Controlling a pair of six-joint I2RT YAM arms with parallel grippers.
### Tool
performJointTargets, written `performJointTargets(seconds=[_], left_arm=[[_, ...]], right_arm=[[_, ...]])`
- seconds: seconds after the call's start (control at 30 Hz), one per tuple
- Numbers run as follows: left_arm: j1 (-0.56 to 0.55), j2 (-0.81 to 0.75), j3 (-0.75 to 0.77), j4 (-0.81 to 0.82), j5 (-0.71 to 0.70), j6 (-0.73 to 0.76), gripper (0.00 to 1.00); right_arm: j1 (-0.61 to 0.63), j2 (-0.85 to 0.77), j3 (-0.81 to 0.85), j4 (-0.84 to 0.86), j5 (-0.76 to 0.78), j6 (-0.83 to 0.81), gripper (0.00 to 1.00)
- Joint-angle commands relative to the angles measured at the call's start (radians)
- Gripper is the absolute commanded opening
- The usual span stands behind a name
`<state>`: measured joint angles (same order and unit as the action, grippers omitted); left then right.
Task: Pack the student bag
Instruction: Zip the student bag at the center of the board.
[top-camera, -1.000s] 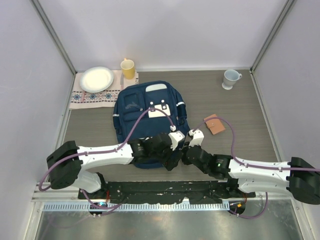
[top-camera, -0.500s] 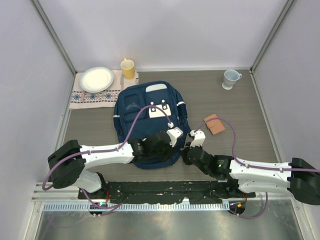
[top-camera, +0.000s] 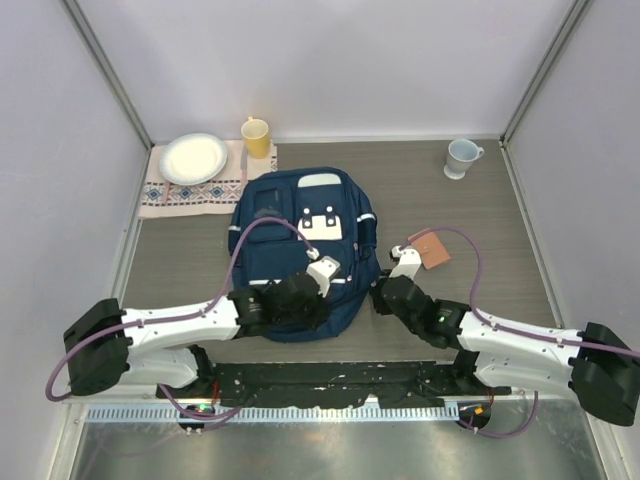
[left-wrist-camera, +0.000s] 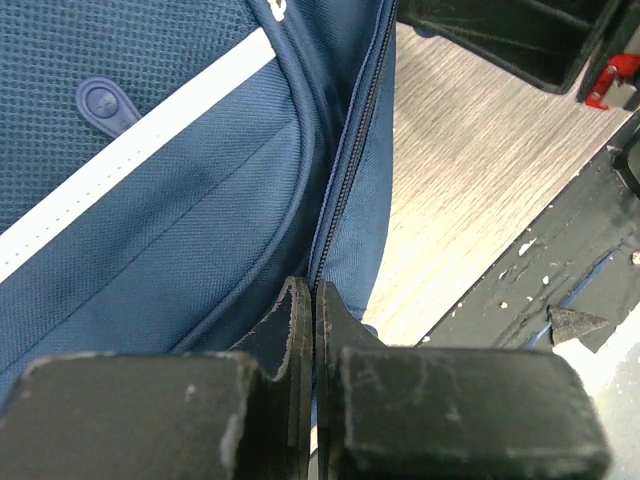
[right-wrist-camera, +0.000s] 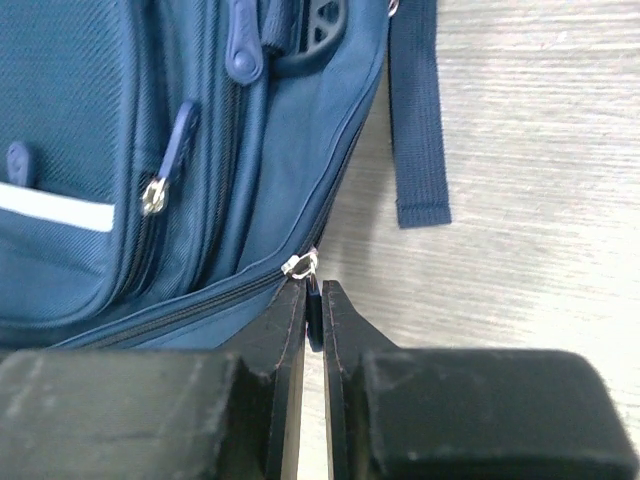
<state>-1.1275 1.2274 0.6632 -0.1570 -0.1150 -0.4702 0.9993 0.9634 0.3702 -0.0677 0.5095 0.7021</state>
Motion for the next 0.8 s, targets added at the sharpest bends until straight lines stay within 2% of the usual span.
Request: performJointTargets(seconds=[0.0,0.33,0.77], left_arm=[[-0.002,-0.069,-0.027,-0.124,-0.087,-0.077,0.00],[-0.002,-0.284,-0.089,-0.164,-0.139,-0.116,0.00],[-0.002,-0.398,-0.117,-0.185,-0.158,-0.107,0.00]], right_arm=[[-0.108,0.029,0.029,0.009,0.037,-0.088,0.01],[-0.358,0.193,0.099,0.163,-0.124,-0.176,0.01],[-0.472,0.359,0.151,0.282,-0.218,-0.174,0.01]])
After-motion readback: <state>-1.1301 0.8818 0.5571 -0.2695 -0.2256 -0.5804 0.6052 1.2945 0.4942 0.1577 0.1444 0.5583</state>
